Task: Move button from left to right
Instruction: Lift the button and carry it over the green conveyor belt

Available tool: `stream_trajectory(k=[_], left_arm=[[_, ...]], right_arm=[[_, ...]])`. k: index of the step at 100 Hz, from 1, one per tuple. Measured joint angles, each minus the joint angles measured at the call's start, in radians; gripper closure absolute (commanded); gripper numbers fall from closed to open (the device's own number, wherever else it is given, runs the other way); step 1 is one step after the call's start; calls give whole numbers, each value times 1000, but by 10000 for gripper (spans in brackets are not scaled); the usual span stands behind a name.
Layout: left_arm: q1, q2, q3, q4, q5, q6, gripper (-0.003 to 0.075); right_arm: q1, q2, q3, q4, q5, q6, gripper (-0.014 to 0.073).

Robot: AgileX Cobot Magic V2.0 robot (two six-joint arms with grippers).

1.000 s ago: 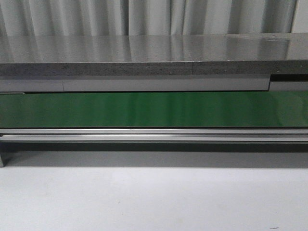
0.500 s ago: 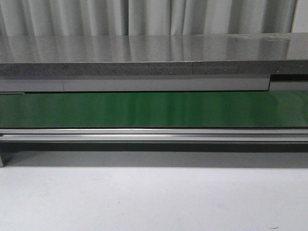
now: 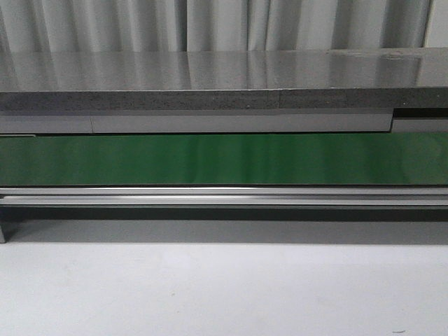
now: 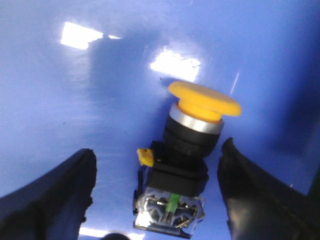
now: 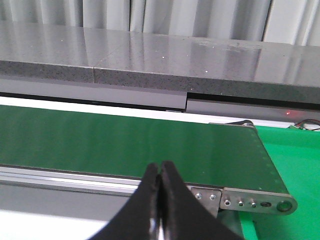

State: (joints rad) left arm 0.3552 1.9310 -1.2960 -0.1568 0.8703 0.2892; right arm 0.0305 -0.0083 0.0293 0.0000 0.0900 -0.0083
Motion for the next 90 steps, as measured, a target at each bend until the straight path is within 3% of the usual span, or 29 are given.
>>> stream_trajectory(k=[20,42,51,75,90], left_arm=[[-27,19,0,0,-8,2,243],[-27,46,-2,3,-12,6,343],[-27,60,-2,4,-12,6,412],[-27,68,-34,8,29,8,689],[-27,65,-93,6,102,9,715]], right_arm=[[0,0,0,0,0,0,662],[0,0,0,0,0,0,662],[0,0,0,0,0,0,662],[0,0,0,0,0,0,662],[0,0,0,0,0,0,662]])
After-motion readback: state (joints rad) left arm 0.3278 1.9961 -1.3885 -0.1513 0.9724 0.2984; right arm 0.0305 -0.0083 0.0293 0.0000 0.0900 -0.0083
